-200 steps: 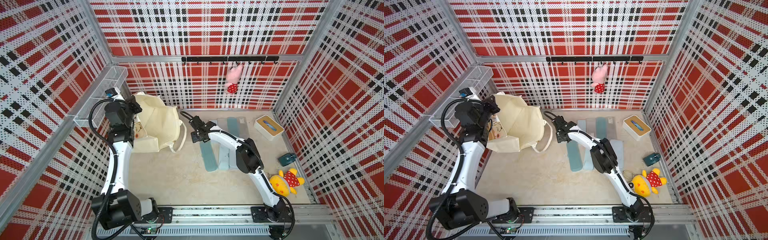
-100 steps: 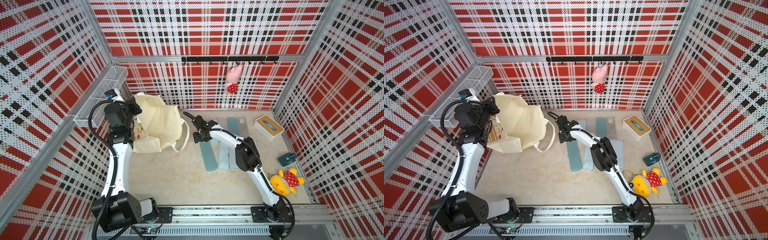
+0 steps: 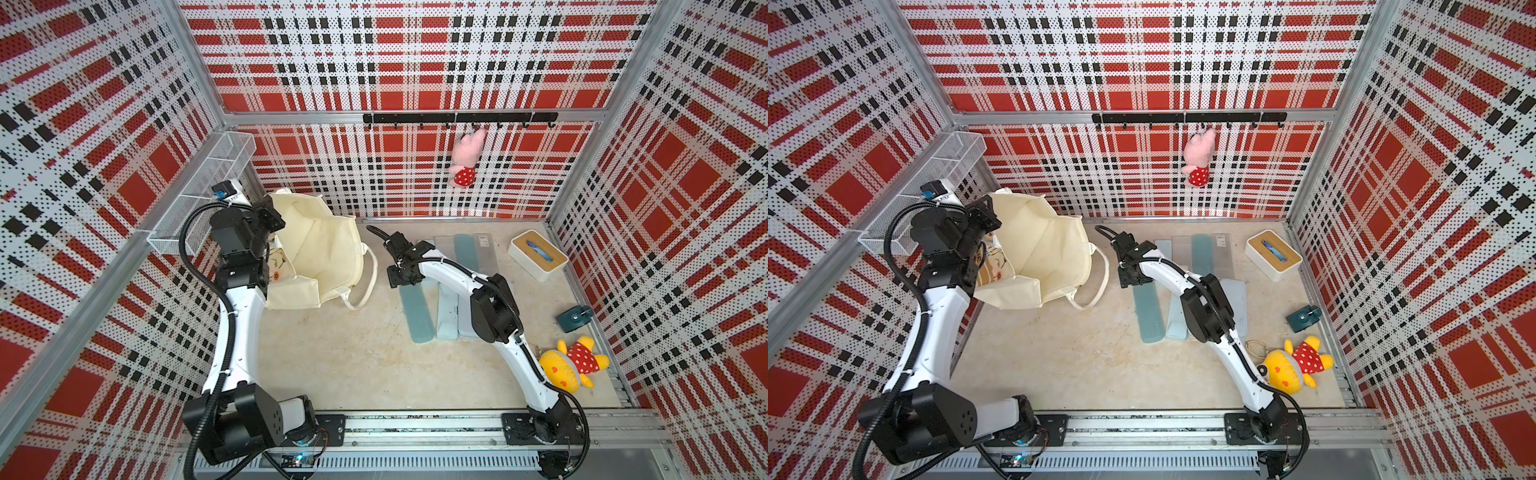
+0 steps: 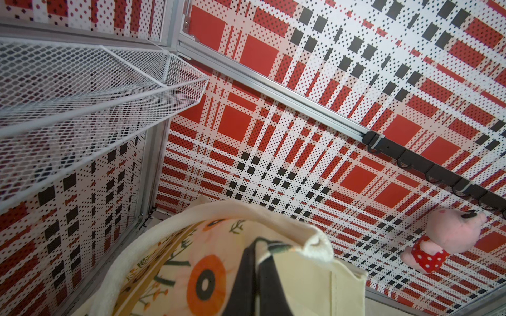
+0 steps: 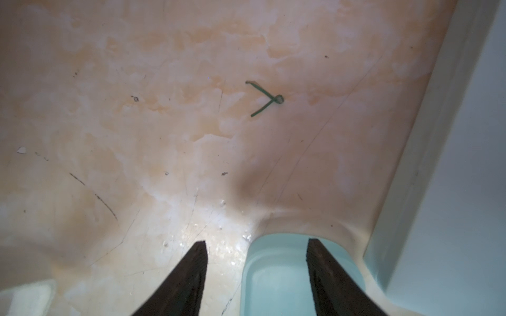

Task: Take out the pencil case from the canvas bag
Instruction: Adjust the pencil case at the center of the board.

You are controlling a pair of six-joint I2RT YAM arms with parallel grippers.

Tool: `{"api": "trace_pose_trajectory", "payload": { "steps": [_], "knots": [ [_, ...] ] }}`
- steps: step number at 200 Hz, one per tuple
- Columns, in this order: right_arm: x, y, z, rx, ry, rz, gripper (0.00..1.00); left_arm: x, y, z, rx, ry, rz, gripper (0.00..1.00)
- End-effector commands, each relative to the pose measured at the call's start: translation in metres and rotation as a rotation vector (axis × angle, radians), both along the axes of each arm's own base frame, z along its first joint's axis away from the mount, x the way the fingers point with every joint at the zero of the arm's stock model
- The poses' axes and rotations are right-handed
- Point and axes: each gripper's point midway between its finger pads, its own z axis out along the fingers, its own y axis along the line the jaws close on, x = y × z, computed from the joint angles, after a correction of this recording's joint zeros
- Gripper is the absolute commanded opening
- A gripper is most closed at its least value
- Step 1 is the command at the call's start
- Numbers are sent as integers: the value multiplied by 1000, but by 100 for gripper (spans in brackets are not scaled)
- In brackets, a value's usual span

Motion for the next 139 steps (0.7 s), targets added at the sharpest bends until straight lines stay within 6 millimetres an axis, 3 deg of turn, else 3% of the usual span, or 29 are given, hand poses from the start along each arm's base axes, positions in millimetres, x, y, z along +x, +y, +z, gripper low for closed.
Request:
{"api": "trace_pose_trajectory", "payload": {
  "steps": [1,139],
  "knots": [
    [-7,-5,-7,-28,28,0,62,-13,-2,37,26,-123,-5,0],
    [-22,-29,-15,-132,74,-18,59,-11,-4,36,21,-126,-19,0]
  ]
}}
